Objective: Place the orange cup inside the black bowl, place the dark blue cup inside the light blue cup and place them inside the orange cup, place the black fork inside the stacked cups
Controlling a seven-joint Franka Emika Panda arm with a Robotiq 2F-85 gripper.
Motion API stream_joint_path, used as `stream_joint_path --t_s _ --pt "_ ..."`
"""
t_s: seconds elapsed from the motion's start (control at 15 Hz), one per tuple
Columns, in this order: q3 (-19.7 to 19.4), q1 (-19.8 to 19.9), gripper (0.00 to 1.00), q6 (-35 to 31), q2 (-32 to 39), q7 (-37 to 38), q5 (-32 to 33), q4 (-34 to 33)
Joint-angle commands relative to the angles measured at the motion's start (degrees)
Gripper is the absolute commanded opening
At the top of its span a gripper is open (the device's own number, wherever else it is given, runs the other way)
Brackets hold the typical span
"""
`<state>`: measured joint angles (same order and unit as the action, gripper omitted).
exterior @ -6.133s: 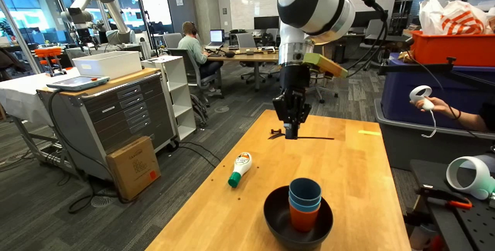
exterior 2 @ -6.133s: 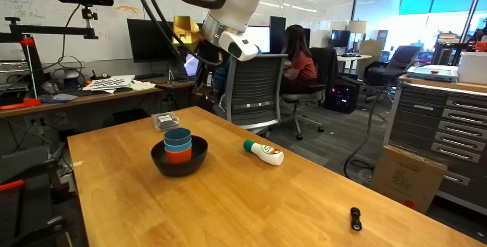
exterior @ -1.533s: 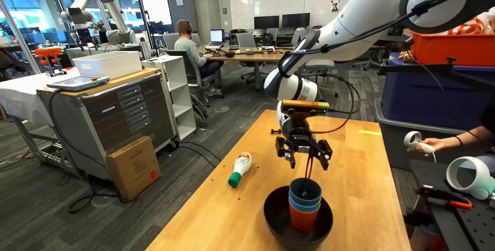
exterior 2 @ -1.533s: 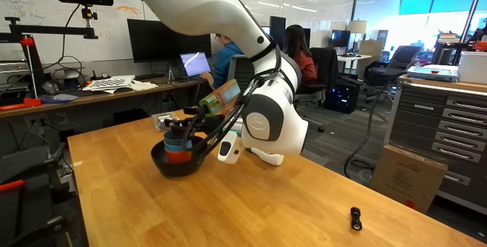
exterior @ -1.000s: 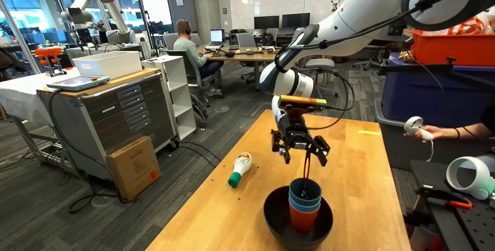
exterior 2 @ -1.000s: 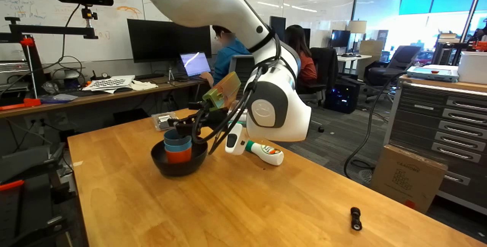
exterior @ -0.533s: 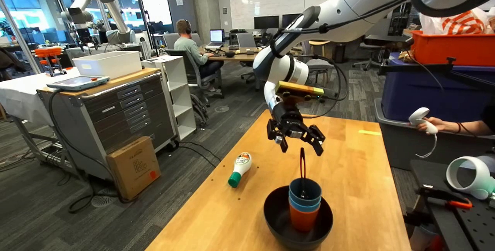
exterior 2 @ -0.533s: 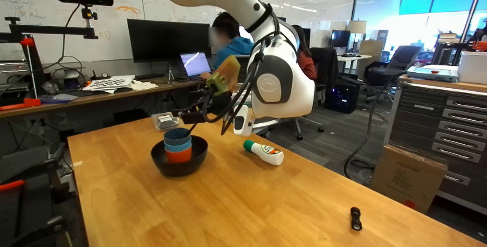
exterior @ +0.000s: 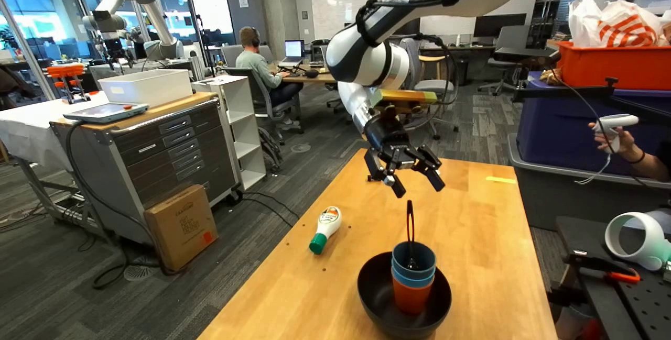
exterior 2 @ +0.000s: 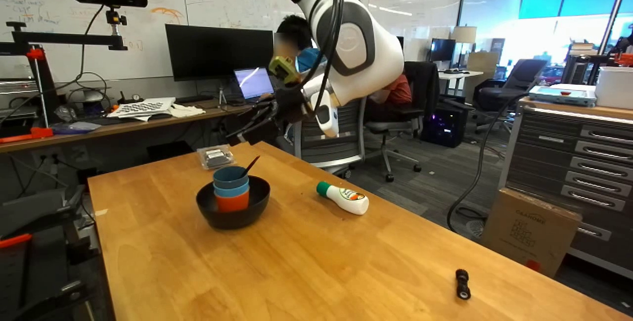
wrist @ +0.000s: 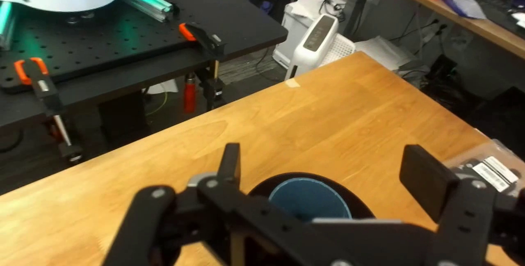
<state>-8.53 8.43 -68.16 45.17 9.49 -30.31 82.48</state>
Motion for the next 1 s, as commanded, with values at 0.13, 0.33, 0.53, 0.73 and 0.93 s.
stream_joint_path --t_s 0.13,0.33,0.53,0.73,0.93 --pt "0.2 -4.8 1.00 -9.0 -16.2 -2.2 12.8 12.7" --pt "0.8 -6.7 1.00 -15.3 -24.1 -2.5 20.2 20.2" --pt "1.8 -7.8 1.00 -23.4 -31.6 -3.0 26.4 28.7" --pt "3.0 -7.7 1.00 -32.3 -38.6 -4.2 30.3 37.5" --pt "3.6 -6.9 1.00 -29.8 -35.0 -3.0 29.2 33.6"
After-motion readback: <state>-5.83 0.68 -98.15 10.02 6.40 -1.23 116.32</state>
